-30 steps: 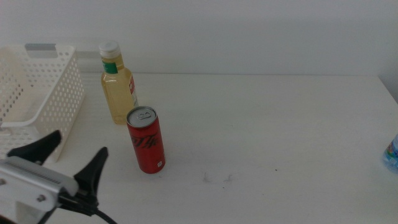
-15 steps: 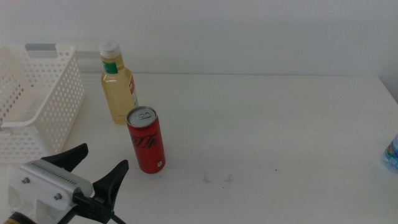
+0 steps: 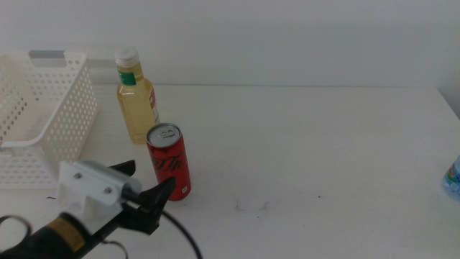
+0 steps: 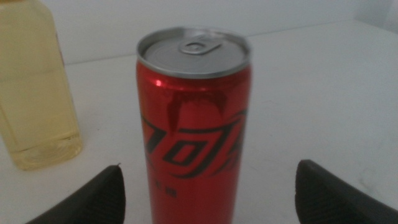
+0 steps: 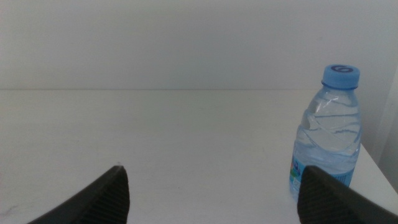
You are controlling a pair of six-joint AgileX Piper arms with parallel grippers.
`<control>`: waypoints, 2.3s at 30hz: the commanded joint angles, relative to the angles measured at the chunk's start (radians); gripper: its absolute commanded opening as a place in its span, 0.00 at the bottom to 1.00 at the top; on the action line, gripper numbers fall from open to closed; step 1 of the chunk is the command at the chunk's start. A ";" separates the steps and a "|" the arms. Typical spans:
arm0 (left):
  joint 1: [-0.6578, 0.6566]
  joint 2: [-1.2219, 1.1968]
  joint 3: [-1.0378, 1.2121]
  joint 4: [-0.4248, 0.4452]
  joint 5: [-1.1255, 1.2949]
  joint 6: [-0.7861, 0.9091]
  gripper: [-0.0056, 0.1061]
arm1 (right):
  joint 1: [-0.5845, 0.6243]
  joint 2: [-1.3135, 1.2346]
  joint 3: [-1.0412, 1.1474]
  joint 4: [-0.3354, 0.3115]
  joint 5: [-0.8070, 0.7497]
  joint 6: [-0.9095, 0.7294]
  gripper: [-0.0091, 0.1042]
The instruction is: Use arms to grab the bottles and put them into the dustbin to the left of the table.
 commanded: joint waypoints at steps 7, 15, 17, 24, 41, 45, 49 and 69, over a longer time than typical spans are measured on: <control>-0.006 0.195 -0.142 -0.001 -0.070 -0.029 0.89 | -0.005 -0.005 0.004 -0.005 -0.011 -0.003 0.85; -0.006 0.329 -0.252 0.000 -0.070 -0.032 0.89 | -0.005 -0.005 0.004 -0.005 -0.011 -0.003 0.85; -0.006 0.351 -0.268 0.001 -0.070 -0.039 0.89 | -0.005 -0.005 0.004 -0.005 -0.011 -0.003 0.85; -0.006 0.390 -0.282 -0.003 -0.067 -0.046 0.89 | -0.005 -0.005 0.004 -0.005 -0.011 -0.003 0.85; 0.003 0.128 -0.280 0.124 0.379 -0.235 0.14 | -0.005 -0.005 0.004 -0.005 -0.011 -0.003 0.85; 0.003 -0.078 -0.291 0.145 0.623 -0.344 0.07 | -0.005 -0.005 0.004 -0.005 -0.011 -0.003 0.85; 0.001 -0.268 -0.366 0.188 0.977 -0.423 0.07 | -0.005 -0.005 0.004 -0.005 -0.011 -0.003 0.85; 0.513 -0.002 -1.375 -0.629 2.211 0.632 0.07 | -0.005 -0.005 0.004 -0.005 -0.011 -0.003 0.85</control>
